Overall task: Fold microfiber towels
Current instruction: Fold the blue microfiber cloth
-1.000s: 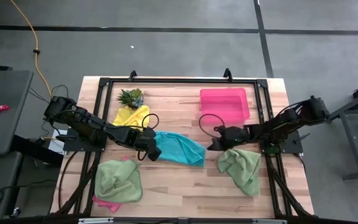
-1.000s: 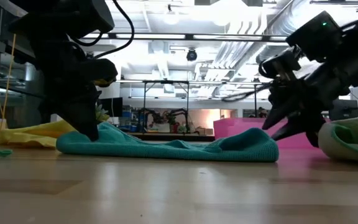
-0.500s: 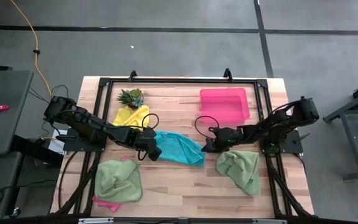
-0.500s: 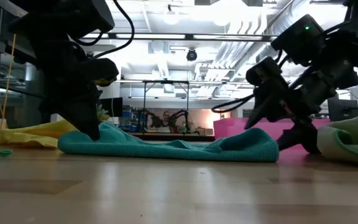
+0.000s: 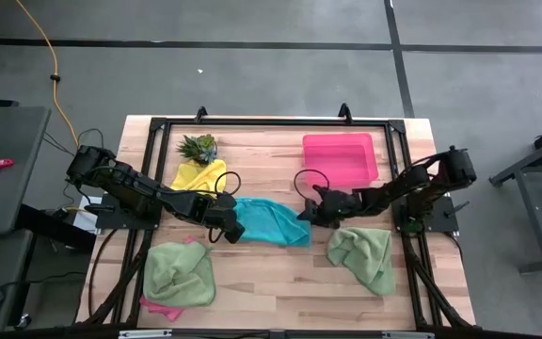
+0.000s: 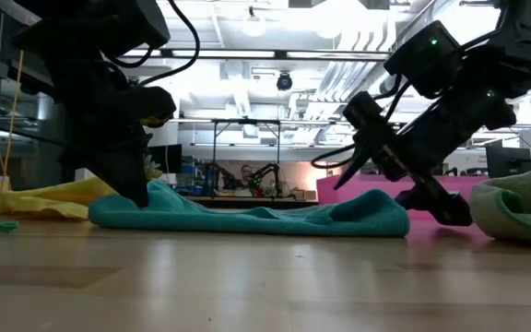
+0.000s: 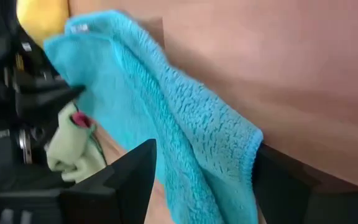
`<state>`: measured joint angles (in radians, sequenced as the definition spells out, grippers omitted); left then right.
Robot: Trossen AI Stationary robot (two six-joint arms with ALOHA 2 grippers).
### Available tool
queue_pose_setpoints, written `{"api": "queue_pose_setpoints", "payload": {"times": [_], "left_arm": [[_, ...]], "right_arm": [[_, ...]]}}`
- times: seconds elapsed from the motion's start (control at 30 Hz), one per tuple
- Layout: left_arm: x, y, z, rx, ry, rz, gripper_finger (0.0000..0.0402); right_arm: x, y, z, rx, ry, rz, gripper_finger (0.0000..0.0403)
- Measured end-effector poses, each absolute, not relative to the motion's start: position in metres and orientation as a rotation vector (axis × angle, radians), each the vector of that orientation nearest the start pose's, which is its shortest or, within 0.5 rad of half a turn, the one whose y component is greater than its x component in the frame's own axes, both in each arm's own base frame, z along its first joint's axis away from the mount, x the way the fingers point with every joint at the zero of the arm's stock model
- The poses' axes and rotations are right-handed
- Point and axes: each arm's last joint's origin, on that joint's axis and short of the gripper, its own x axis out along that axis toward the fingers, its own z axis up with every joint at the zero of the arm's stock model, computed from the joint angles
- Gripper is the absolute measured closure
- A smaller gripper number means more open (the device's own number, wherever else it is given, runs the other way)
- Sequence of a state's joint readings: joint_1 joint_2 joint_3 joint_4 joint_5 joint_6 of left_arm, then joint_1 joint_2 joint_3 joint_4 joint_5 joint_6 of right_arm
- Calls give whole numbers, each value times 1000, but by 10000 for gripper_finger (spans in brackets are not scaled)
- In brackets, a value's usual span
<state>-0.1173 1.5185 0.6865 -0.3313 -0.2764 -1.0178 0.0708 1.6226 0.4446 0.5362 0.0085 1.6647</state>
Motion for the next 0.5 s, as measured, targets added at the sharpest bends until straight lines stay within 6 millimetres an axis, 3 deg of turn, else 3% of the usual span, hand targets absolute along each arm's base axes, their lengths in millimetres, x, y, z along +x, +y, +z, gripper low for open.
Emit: {"api": "queue_pose_setpoints", "payload": {"times": [0.27, 0.5], "left_arm": [[253, -22, 139, -675, 947, 692, 400], [253, -22, 139, -643, 959, 671, 400]], "right_arm": [[271, 17, 128, 1277, 324, -275, 171], [288, 32, 141, 937, 537, 43, 171]]}}
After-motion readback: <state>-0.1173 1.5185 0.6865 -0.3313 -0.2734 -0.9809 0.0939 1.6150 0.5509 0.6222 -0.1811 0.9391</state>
